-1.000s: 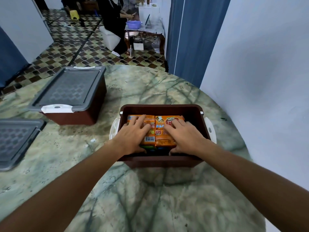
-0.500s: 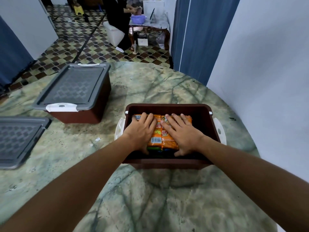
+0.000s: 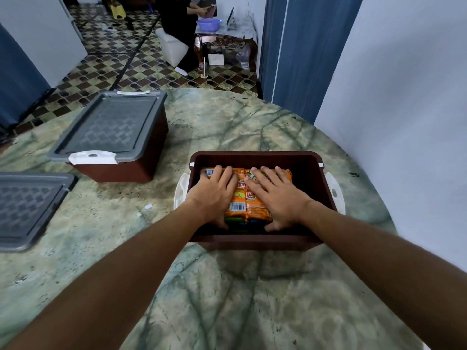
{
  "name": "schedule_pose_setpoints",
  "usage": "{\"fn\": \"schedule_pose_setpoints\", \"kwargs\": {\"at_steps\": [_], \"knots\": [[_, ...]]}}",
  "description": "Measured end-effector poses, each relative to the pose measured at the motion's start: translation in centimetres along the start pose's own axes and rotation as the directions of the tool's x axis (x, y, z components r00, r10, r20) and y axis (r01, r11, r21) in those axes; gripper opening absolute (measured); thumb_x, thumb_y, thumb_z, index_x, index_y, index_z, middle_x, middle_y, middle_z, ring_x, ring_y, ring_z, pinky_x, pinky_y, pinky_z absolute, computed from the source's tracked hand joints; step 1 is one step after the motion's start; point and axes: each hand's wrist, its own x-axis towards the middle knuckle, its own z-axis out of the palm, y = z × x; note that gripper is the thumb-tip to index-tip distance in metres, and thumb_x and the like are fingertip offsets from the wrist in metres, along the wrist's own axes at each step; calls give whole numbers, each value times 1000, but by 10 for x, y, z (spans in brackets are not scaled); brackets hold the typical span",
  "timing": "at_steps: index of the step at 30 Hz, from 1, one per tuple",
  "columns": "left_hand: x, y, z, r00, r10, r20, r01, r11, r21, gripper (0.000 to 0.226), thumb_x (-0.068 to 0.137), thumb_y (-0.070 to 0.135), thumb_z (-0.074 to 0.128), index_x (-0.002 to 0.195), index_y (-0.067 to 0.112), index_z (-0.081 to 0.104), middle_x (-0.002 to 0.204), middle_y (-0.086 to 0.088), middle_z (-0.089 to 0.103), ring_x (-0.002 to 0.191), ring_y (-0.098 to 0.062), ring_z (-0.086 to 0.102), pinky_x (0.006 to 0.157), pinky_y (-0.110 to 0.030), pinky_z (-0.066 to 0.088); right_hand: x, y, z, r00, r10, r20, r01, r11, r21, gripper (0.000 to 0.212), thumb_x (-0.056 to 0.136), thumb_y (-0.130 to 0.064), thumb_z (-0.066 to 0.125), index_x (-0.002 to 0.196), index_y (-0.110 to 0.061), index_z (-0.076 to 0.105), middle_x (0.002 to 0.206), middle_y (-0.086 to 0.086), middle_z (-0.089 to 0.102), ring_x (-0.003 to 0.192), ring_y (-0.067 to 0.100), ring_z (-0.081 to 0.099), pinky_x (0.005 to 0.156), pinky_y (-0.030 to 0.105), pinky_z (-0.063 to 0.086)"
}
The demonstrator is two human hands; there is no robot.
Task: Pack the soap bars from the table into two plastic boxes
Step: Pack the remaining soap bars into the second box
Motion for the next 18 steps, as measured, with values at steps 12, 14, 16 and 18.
{"fn": "schedule_pose_setpoints", "kwargs": {"at_steps": [12, 14, 16, 18], "knots": [[0, 1, 2, 1000, 4, -18, -3, 999, 35, 122, 70, 78, 54, 149, 0, 3, 155, -23, 10, 139, -42, 19, 107, -58, 32, -2, 6, -1, 999, -14, -41, 13, 1000, -22, 121, 68, -71, 64, 152, -23, -8, 161, 13, -4, 146, 34, 2, 117, 48, -2], [-1, 0, -6, 999, 16, 34, -17, 999, 30, 124, 68, 78, 58, 149, 2, 3, 156, -20, 10, 140, -40, 18, 109, -56, 31, -3, 4, -5, 1000, -9, 3, 9, 1000, -28, 122, 66, -75, 63, 153, -24, -6, 161, 11, -2, 147, 34, 3, 117, 47, 1], [-4, -12, -17, 995, 44, 85, -31, 989, -143, 125, 62, 79, 61, 151, 6, 12, 156, -14, 16, 140, -34, 21, 113, -51, 28, -9, 0, -23, 999, -2, 52, -2, 997, 80, 115, 66, -75, 63, 153, -25, 7, 161, 9, 6, 146, 32, 11, 118, 47, 9], [-12, -28, -29, 998, 21, -54, -42, 901, -432, 105, 65, 84, 49, 143, 14, 40, 148, -10, 37, 134, -29, 34, 111, -46, 31, -24, 5, -45, 989, 90, -118, -43, 935, 353, 81, 79, -61, 63, 145, -23, 37, 154, 6, 31, 138, 25, 32, 112, 45, 28]]}}
